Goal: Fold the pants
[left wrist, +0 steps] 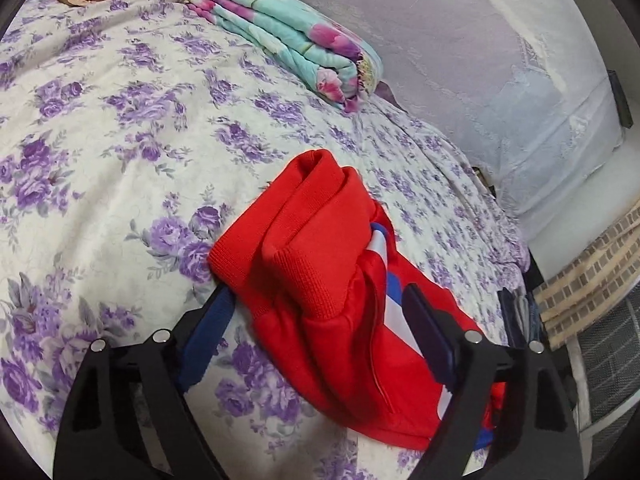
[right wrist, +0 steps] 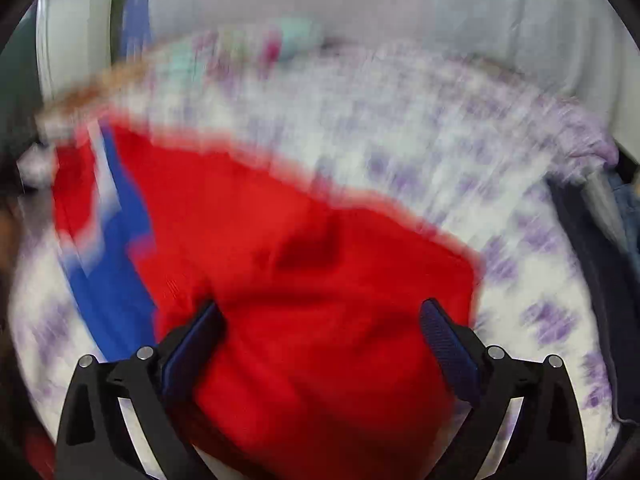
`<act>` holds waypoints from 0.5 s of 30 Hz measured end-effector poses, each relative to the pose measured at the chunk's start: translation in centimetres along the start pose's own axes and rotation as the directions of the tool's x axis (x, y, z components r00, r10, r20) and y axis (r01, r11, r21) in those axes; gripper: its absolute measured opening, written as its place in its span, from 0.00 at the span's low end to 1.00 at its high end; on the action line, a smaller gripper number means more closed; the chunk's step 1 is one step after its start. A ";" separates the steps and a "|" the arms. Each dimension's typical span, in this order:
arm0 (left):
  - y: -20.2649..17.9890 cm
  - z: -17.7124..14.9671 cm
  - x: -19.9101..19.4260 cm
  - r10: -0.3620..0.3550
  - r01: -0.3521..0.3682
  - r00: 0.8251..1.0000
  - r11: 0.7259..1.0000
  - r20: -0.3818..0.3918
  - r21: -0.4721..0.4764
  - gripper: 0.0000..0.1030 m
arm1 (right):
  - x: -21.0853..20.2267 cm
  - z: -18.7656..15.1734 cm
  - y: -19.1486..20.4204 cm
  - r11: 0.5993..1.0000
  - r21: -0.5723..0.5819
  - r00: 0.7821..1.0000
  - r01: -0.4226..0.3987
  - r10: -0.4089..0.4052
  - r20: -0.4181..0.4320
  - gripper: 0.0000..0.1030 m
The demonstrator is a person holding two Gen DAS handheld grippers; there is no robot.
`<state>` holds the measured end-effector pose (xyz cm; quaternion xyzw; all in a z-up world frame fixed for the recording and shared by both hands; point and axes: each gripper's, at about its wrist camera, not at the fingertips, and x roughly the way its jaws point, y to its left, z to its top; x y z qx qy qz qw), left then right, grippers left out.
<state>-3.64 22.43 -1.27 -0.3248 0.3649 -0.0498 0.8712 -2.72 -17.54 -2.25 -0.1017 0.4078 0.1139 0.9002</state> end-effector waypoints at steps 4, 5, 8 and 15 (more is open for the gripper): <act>-0.2 0.0 -0.1 0.021 -0.021 1.000 0.999 0.005 -0.025 0.77 | -4.3 -0.4 -1.8 0.995 0.079 0.976 -0.065 0.047 0.215 0.97; 0.0 -0.1 -0.3 0.021 -0.021 1.000 0.999 0.011 -0.039 0.77 | -5.4 -0.7 -2.5 0.991 0.108 0.964 -0.078 0.048 0.262 0.97; 0.3 -0.6 -0.8 0.020 -0.018 0.999 0.997 0.033 -0.078 0.77 | -5.7 -1.0 -3.7 0.987 0.126 0.965 -0.102 0.068 0.254 0.97; -2.5 -1.5 0.2 0.108 -0.108 0.993 0.994 0.049 0.011 0.95 | -1.5 -2.0 -2.9 0.997 0.069 0.998 -0.039 0.036 0.047 0.97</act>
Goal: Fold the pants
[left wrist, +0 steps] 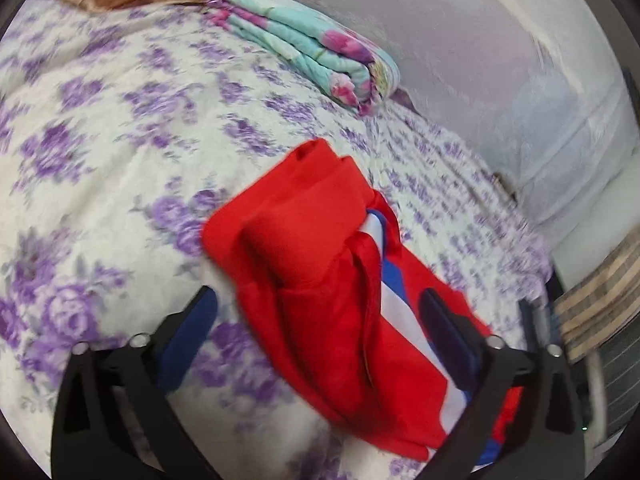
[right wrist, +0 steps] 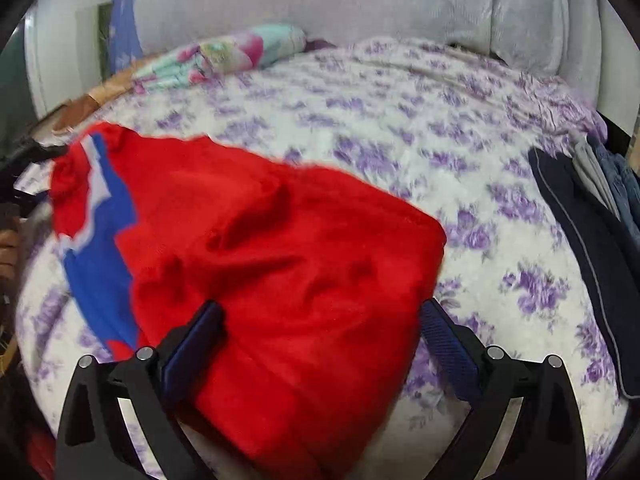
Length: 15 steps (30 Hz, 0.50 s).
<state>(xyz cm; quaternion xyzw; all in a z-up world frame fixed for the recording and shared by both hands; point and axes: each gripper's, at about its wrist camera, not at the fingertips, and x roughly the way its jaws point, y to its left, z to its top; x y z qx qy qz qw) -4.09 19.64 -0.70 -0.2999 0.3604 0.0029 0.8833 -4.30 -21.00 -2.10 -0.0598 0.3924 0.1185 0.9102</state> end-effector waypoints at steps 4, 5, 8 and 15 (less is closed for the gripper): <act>0.7 0.3 0.1 -0.028 0.030 0.999 0.999 0.045 -0.041 0.81 | -0.5 -0.6 -1.3 0.995 0.071 0.998 -0.065 0.064 0.014 0.97; 1.1 0.3 -0.1 -0.022 0.025 0.998 0.998 0.053 -0.061 0.73 | -0.9 -0.7 -1.8 0.992 0.098 0.996 -0.084 0.081 0.034 0.97; 2.3 0.4 -0.4 -0.034 0.039 0.998 0.994 0.047 -0.101 0.54 | -2.5 -0.8 -2.9 0.982 0.154 0.987 -0.113 0.093 0.135 0.97; 1.6 0.3 -1.3 -0.064 0.068 0.997 0.995 0.050 -0.078 0.30 | -0.9 -0.2 -1.0 0.997 -0.005 0.997 0.075 -0.075 0.016 0.96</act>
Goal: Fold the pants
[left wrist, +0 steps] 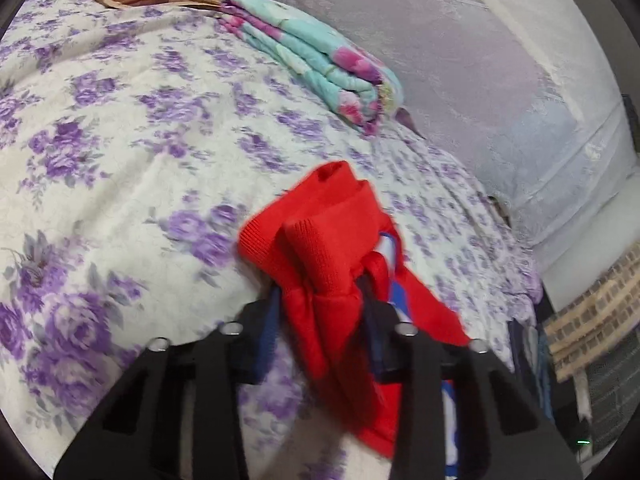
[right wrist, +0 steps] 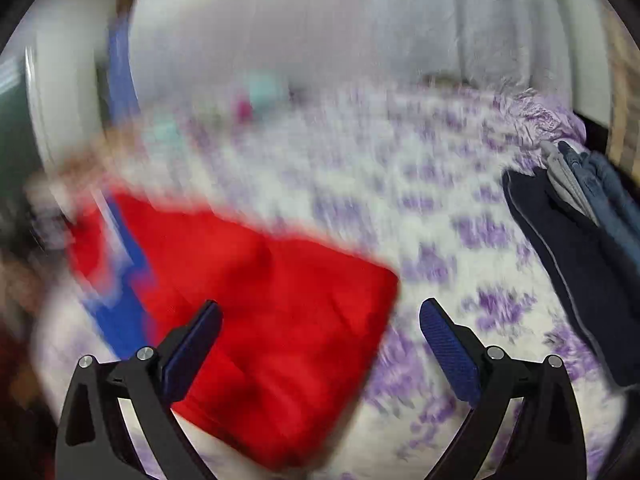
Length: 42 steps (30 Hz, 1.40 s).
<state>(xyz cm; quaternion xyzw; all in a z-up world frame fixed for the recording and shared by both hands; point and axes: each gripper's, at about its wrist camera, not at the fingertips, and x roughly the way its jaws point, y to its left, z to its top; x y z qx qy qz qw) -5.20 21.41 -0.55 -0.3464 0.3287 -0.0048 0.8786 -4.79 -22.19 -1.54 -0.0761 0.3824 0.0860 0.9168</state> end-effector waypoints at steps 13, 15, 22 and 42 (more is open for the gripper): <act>-15.2 -3.5 -4.4 0.044 -0.144 0.975 0.869 0.216 0.473 0.22 | -5.1 -3.3 -8.4 0.966 0.251 0.976 0.064 -0.113 0.184 0.97; -18.7 -5.4 -4.5 0.012 -0.154 0.969 0.811 0.246 0.565 0.21 | -4.4 -4.4 -10.1 0.945 0.327 0.985 0.026 -0.081 0.154 0.97; -28.9 -17.1 -2.1 -0.125 -0.056 0.982 0.530 0.143 0.846 0.21 | -4.0 -6.7 -13.7 0.844 0.495 0.968 -0.207 0.103 0.229 0.97; -31.4 -20.0 -1.5 -0.108 -0.086 0.983 0.460 0.151 0.884 0.94 | -4.1 -7.2 -14.3 0.819 0.515 0.958 -0.253 0.137 0.253 0.97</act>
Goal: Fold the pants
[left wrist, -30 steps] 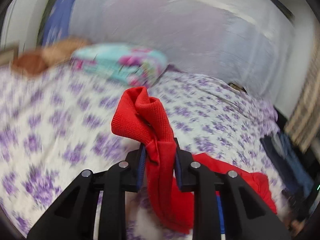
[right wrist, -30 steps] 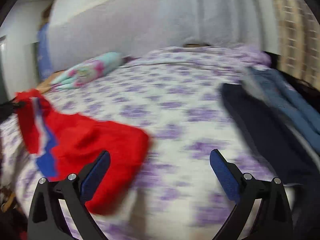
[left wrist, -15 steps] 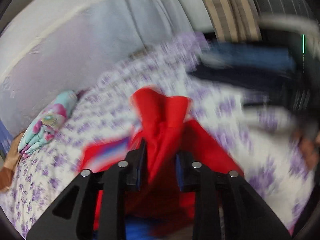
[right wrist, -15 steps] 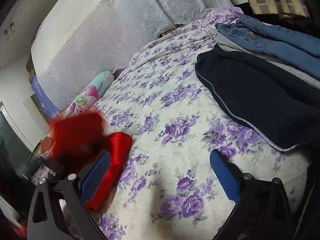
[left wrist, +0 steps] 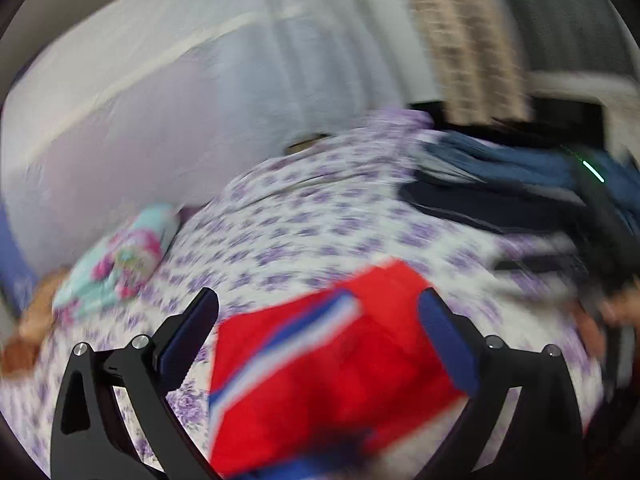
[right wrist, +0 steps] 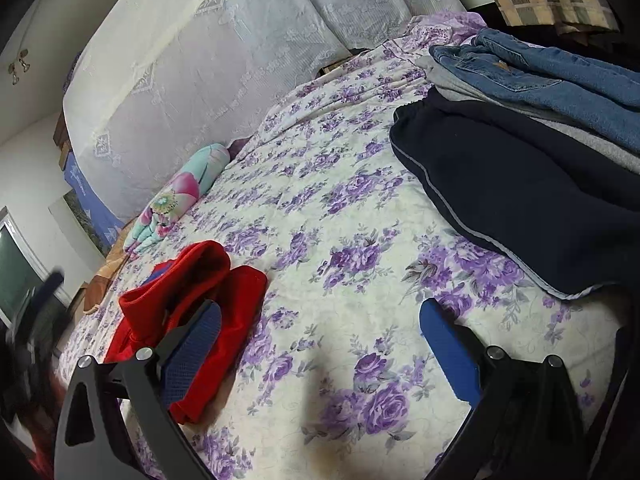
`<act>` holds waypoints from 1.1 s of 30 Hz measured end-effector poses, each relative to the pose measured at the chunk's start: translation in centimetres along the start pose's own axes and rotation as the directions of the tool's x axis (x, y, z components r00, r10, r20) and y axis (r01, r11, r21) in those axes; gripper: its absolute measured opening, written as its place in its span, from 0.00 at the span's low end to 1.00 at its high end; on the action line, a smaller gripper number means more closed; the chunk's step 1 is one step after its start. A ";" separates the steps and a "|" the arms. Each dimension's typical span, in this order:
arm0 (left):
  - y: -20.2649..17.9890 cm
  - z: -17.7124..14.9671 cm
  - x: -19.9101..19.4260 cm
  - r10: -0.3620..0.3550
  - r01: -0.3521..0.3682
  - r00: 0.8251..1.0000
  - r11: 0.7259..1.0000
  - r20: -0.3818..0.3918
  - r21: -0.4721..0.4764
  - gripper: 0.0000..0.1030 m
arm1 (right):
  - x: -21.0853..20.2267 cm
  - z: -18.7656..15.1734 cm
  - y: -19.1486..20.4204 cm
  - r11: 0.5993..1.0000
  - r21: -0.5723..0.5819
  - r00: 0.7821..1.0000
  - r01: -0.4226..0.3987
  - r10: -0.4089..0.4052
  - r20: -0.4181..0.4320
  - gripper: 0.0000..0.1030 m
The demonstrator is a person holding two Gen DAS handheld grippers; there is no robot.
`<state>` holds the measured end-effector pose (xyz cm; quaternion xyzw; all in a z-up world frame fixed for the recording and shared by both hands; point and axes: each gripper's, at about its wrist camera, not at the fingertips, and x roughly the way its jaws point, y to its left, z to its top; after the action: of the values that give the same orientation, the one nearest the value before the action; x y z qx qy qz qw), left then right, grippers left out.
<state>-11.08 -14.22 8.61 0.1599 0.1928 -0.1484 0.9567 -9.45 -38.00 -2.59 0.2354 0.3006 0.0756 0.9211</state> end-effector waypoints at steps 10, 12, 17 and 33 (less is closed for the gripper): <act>-3.6 -5.0 6.8 -0.236 0.241 0.931 0.970 -0.277 -0.016 0.96 | 0.2 0.0 0.1 1.000 -0.011 1.000 0.021 -0.021 -0.010 0.97; -2.5 -5.5 6.8 -0.269 0.260 0.924 0.963 -0.270 -0.069 0.96 | 0.5 0.1 0.2 0.999 -0.019 0.999 0.038 -0.039 -0.028 0.97; -0.8 -5.2 2.9 -0.291 0.283 0.946 0.956 -0.140 -0.074 0.96 | 0.0 1.1 4.5 0.978 -0.167 0.992 0.123 -0.118 0.035 0.97; 12.0 -12.0 6.9 -0.433 0.245 0.876 0.779 -0.213 -0.578 0.95 | 9.8 0.5 9.4 0.957 -0.289 0.967 0.006 -0.079 -0.240 0.97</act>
<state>-4.72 -0.50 -1.74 -0.1277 0.4117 -0.2317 0.8721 -1.27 -27.19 -2.79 0.0820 0.4049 0.1274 0.9017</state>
